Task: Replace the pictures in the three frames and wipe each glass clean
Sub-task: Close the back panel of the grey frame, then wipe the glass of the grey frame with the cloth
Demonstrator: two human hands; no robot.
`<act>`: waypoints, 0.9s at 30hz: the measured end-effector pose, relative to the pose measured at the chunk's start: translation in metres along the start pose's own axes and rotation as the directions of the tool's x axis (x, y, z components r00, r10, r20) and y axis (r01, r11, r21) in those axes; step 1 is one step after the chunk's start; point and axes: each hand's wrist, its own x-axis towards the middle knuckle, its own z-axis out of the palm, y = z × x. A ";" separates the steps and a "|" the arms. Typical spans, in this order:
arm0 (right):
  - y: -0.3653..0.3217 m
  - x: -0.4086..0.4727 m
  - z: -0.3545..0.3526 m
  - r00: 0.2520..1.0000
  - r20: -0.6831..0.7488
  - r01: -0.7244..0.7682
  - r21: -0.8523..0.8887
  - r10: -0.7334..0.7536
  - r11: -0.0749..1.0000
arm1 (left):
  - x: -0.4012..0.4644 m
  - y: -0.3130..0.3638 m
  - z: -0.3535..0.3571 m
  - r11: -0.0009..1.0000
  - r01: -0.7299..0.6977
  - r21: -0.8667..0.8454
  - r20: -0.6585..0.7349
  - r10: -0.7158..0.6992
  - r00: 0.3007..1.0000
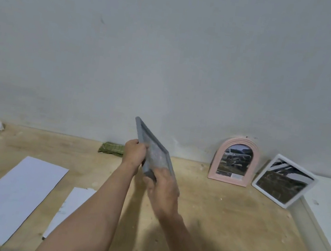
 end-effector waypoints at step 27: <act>0.028 0.098 0.113 0.725 0.437 -0.623 0.087 0.532 0.778 | 0.020 -0.146 -0.237 0.873 0.372 -0.317 -0.126 -0.427 0.896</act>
